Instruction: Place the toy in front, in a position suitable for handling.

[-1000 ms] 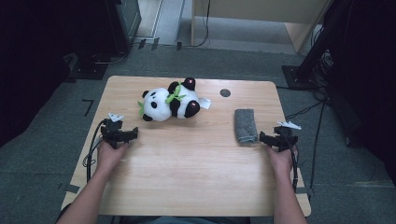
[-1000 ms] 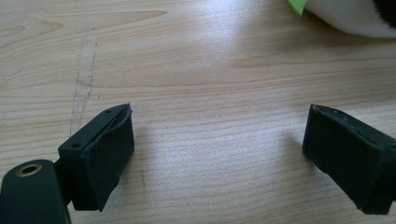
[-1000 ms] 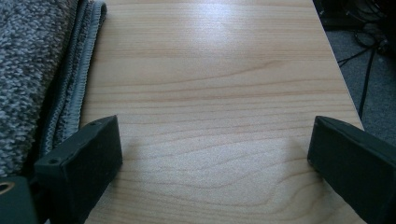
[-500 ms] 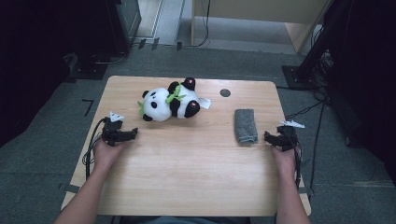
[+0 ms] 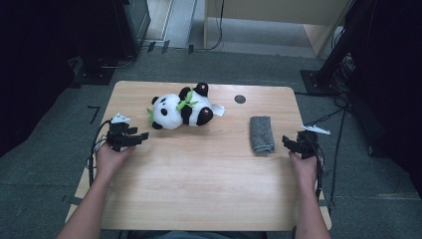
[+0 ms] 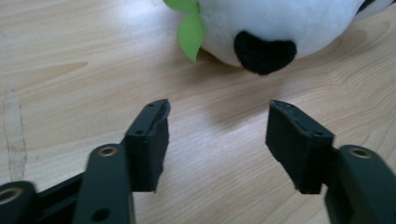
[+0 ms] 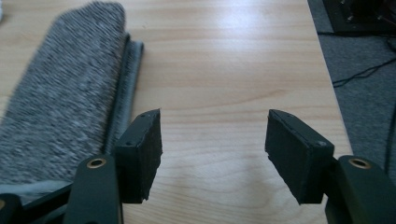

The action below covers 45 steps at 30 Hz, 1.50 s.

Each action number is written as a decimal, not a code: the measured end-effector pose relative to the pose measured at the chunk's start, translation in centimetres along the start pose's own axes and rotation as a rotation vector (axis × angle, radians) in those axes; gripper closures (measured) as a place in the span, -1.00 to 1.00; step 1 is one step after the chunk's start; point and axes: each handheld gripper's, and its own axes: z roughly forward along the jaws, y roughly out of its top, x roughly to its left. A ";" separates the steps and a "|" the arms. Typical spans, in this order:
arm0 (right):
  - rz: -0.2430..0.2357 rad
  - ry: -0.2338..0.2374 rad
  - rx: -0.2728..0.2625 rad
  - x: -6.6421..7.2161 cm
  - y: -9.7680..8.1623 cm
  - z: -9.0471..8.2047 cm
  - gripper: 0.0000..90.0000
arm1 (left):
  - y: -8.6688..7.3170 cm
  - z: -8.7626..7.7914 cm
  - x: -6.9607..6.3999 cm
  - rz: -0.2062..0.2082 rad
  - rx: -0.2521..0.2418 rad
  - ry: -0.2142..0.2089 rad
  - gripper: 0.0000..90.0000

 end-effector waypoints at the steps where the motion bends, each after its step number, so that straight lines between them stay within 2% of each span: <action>1: 0.000 0.000 0.000 0.0 0.0 0.0 -0.16 | 0.0 0.0 0.0 0.000 0.000 0.000 -0.15; 2: 0.000 0.007 0.002 0.2 0.1 -0.1 -0.12 | 0.1 -0.1 -0.1 0.005 -0.006 0.001 -0.15; 4: -0.040 0.002 0.006 0.7 0.5 -0.2 -0.10 | 0.4 -0.2 -0.4 0.024 -0.014 0.003 -0.15; 8: -0.061 0.018 0.000 1.3 0.8 -0.4 -0.06 | 1.0 -0.4 -0.7 0.022 -0.025 -0.039 -0.15; 9: -0.063 0.027 -0.003 1.4 0.8 -0.4 -0.01 | 1.1 -0.5 -0.8 0.014 -0.031 -0.058 -0.15; 10: -0.056 0.064 -0.005 1.7 0.8 -0.5 -0.01 | 1.3 -0.5 -0.8 0.008 -0.033 -0.076 -0.16; 11: -0.049 0.081 -0.008 1.8 0.8 -0.5 -0.01 | 1.6 -0.5 -1.0 0.005 -0.032 -0.099 -0.17; 12: -0.049 0.081 -0.008 1.8 0.8 -0.5 -0.01 | 1.6 -0.5 -1.0 0.005 -0.032 -0.099 -0.17; 14: -0.059 0.088 -0.011 2.3 1.0 -0.6 -0.06 | 2.1 -0.5 -1.2 0.019 -0.031 -0.122 -0.17; 15: -0.070 0.116 0.001 2.8 1.3 -0.7 -0.06 | 2.3 -0.4 -1.4 0.030 -0.028 -0.135 -0.17; 16: -0.082 0.120 0.002 3.0 1.5 -0.8 -0.06 | 2.9 -0.2 -2.1 0.092 -0.002 -0.116 -0.18; 17: -0.093 0.131 -0.004 3.2 1.5 -0.9 -0.03 | 3.1 -0.1 -2.4 0.120 0.010 -0.100 -0.19; 18: -0.093 0.131 -0.004 3.2 1.5 -0.9 -0.03 | 3.1 -0.1 -2.4 0.120 0.010 -0.100 -0.20; 21: -0.105 0.152 -0.009 3.9 1.5 -0.7 -0.02 | 3.8 0.3 -3.0 0.155 0.032 -0.093 -0.21; 26: -0.118 0.161 0.013 4.9 1.5 -0.3 -0.07 | 4.9 0.5 -3.6 0.147 0.005 -0.119 -0.20; 31: -0.136 0.163 -0.010 5.6 1.5 -0.3 -0.10 | 6.6 0.8 -4.3 0.161 -0.010 -0.144 -0.20; 33: -0.157 0.169 -0.018 6.0 1.5 -0.2 -0.05 | 7.3 1.0 -4.5 0.164 -0.018 -0.154 -0.18; 35: -0.158 0.173 -0.015 6.1 1.5 -0.2 -0.05 | 7.8 1.2 -4.6 0.176 -0.018 -0.147 -0.17; 39: -0.168 0.183 -0.003 6.6 1.4 0.1 -0.04 | 8.9 1.7 -4.8 0.173 -0.013 -0.162 -0.17; 45: -0.173 0.190 -0.020 6.9 1.4 0.1 -0.01 | 10.7 1.8 -5.3 0.182 -0.030 -0.168 -0.16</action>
